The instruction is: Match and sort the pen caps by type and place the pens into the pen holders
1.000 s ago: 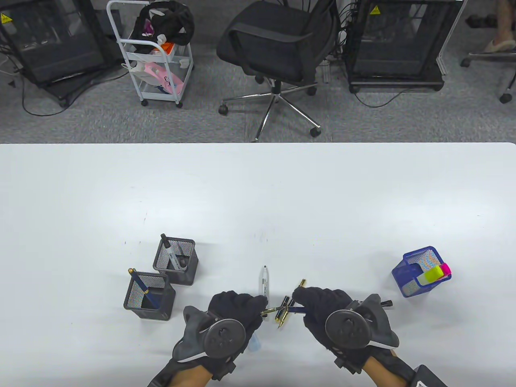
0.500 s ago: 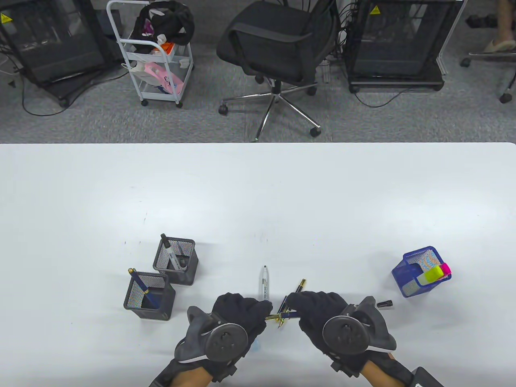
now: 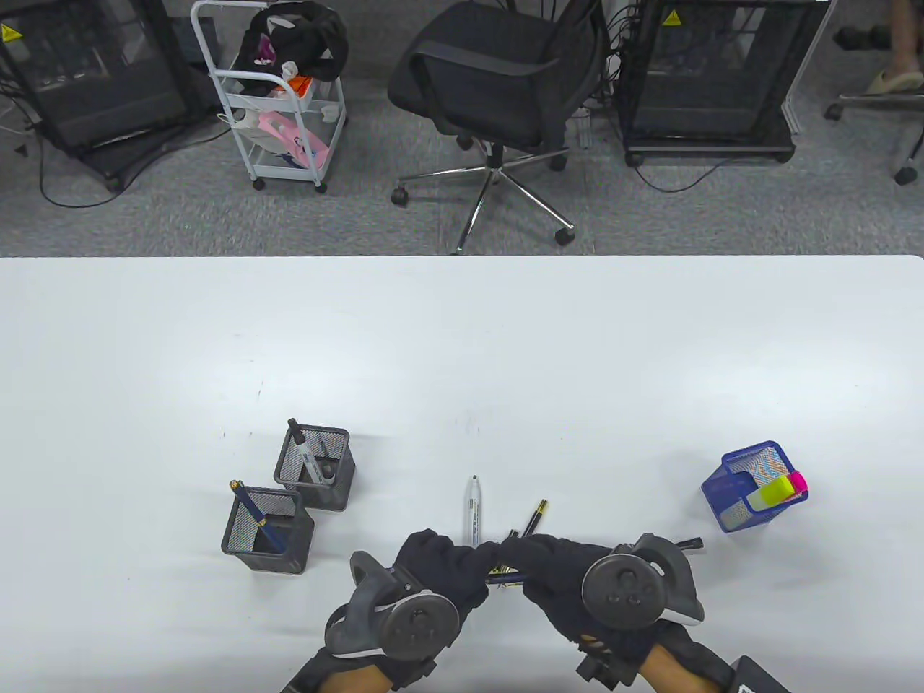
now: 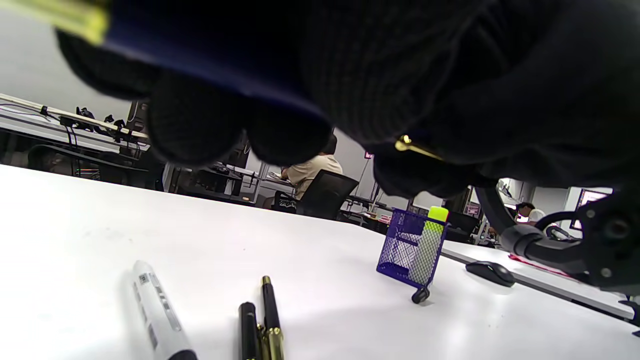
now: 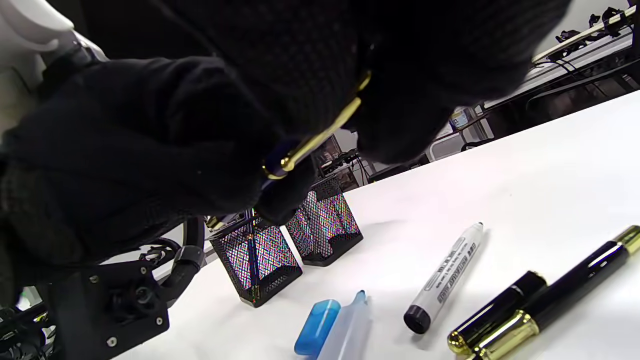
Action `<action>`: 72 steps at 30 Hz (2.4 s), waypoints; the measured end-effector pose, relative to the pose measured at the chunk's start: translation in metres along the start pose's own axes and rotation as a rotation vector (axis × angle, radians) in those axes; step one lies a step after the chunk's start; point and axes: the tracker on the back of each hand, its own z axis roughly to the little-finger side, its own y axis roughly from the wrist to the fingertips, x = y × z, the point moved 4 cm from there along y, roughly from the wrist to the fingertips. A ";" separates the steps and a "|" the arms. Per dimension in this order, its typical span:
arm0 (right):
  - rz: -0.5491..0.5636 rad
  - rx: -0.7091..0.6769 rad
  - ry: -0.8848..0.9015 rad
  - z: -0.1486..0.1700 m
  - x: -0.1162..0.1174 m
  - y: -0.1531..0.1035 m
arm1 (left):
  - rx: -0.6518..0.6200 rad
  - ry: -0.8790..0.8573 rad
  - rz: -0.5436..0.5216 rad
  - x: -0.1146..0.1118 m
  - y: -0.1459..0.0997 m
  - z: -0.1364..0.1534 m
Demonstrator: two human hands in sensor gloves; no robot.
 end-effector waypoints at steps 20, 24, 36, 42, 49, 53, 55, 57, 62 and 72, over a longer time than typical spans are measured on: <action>0.161 0.050 0.029 0.007 -0.018 -0.006 | 0.005 0.006 -0.050 0.014 -0.002 0.005; 0.181 0.120 -0.017 0.025 -0.024 -0.011 | 0.132 -0.083 -0.141 0.051 -0.016 0.039; 0.245 0.306 -0.054 0.059 -0.027 -0.014 | 0.470 -0.156 -0.563 0.149 -0.106 0.139; 0.231 0.316 -0.074 0.060 -0.023 -0.013 | 0.607 -0.019 -0.506 0.139 -0.113 0.159; 0.199 0.334 -0.100 0.065 -0.021 -0.013 | 0.695 0.059 -0.409 0.119 -0.104 0.170; 0.198 0.340 -0.101 0.066 -0.021 -0.014 | 0.748 0.091 -0.366 0.111 -0.103 0.175; 0.194 0.339 -0.108 0.066 -0.021 -0.013 | 0.769 0.108 -0.336 0.106 -0.101 0.178; 0.189 0.337 -0.114 0.066 -0.021 -0.013 | 0.787 0.119 -0.300 0.101 -0.099 0.179; 0.182 0.338 -0.124 0.065 -0.021 -0.013 | 0.803 0.143 -0.232 0.090 -0.094 0.180; 0.189 0.350 -0.122 0.067 -0.024 -0.015 | 0.869 0.173 -0.154 0.078 -0.095 0.183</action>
